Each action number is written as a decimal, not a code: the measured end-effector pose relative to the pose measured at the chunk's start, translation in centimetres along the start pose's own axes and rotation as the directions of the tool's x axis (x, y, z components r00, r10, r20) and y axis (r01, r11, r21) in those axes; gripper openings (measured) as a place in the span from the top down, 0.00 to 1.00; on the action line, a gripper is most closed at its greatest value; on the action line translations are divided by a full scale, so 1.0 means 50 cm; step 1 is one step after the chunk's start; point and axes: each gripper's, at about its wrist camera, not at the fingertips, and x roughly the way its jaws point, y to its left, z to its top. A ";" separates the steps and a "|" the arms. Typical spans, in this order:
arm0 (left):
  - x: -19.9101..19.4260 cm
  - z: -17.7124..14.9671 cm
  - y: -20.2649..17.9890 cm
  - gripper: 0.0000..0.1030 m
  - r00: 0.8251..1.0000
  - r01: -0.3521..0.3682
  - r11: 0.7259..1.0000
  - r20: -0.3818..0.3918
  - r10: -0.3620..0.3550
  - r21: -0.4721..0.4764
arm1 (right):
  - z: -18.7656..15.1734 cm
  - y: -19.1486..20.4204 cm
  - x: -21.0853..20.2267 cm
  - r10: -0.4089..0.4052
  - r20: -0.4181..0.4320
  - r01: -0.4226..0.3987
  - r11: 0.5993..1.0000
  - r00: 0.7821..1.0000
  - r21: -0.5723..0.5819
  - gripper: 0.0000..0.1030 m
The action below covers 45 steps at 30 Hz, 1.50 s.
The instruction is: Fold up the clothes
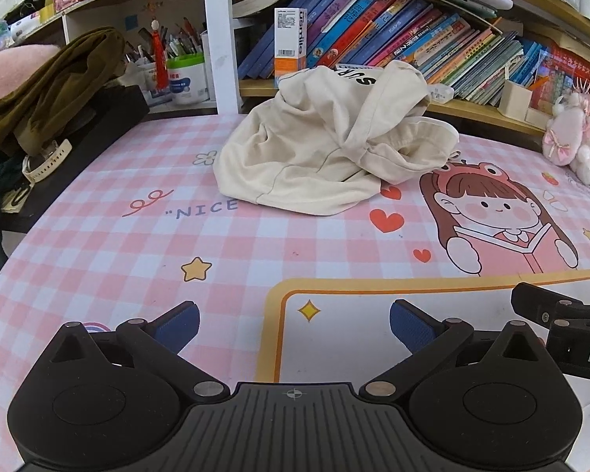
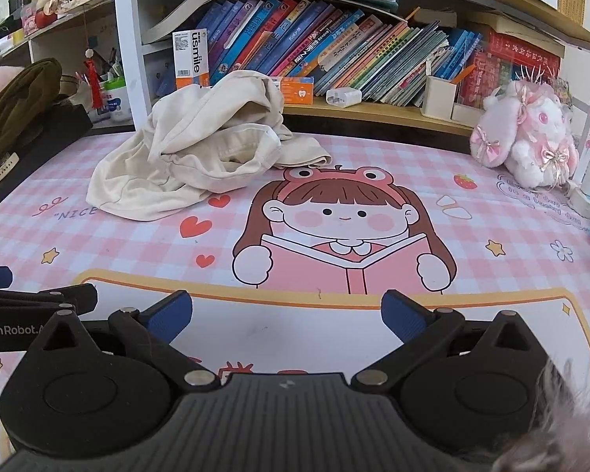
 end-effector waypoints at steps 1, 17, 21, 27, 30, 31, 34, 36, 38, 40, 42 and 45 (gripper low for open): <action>-0.001 -0.001 0.000 0.00 1.000 -0.002 1.000 -0.001 0.002 0.002 | 0.000 0.000 0.000 -0.001 0.000 0.001 1.000 1.000 0.000 0.00; -0.001 0.002 -0.002 0.00 1.000 0.002 1.000 -0.007 -0.002 0.015 | -0.002 -0.005 -0.004 -0.020 0.005 0.020 1.000 1.000 0.014 0.00; 0.000 0.003 -0.001 0.00 1.000 0.005 1.000 -0.007 -0.005 0.012 | -0.002 -0.006 -0.002 -0.021 -0.001 0.021 1.000 1.000 0.019 0.00; 0.002 0.003 -0.001 0.00 1.000 0.005 1.000 -0.007 -0.005 0.017 | 0.000 -0.005 0.000 -0.026 -0.001 0.026 1.000 1.000 0.016 0.00; 0.003 0.004 0.000 0.00 1.000 0.007 1.000 -0.008 -0.007 0.017 | 0.000 -0.005 0.002 -0.026 -0.005 0.027 0.999 1.000 0.020 0.00; 0.003 0.004 0.001 0.00 1.000 0.015 1.000 -0.008 -0.015 0.022 | 0.000 -0.005 0.002 -0.026 -0.006 0.026 0.999 1.000 0.021 0.00; 0.005 0.005 0.000 0.00 1.000 0.017 1.000 -0.011 -0.017 0.025 | 0.000 -0.005 0.003 -0.025 -0.008 0.026 0.999 1.000 0.021 0.00; 0.006 0.005 -0.001 0.00 1.000 0.017 0.999 -0.013 -0.017 0.029 | 0.000 -0.005 0.004 -0.024 -0.008 0.025 0.999 1.000 0.021 0.00; 0.007 0.005 -0.002 0.00 1.000 0.019 0.999 -0.016 -0.019 0.033 | 0.000 -0.005 0.005 -0.023 -0.009 0.023 1.000 1.000 0.021 0.00; 0.007 0.005 -0.002 0.00 1.000 0.021 0.999 -0.018 -0.020 0.036 | 0.000 -0.005 0.005 -0.023 -0.010 0.023 0.999 1.000 0.021 0.00; 0.007 0.004 -0.002 0.00 1.000 0.020 0.999 -0.018 -0.020 0.034 | 0.000 -0.005 0.007 -0.023 -0.012 0.023 0.999 1.000 0.022 0.00; 0.009 0.005 -0.002 0.00 1.000 0.018 0.999 -0.020 -0.017 0.033 | 0.001 -0.005 0.009 -0.021 -0.016 0.021 0.999 1.000 0.024 0.00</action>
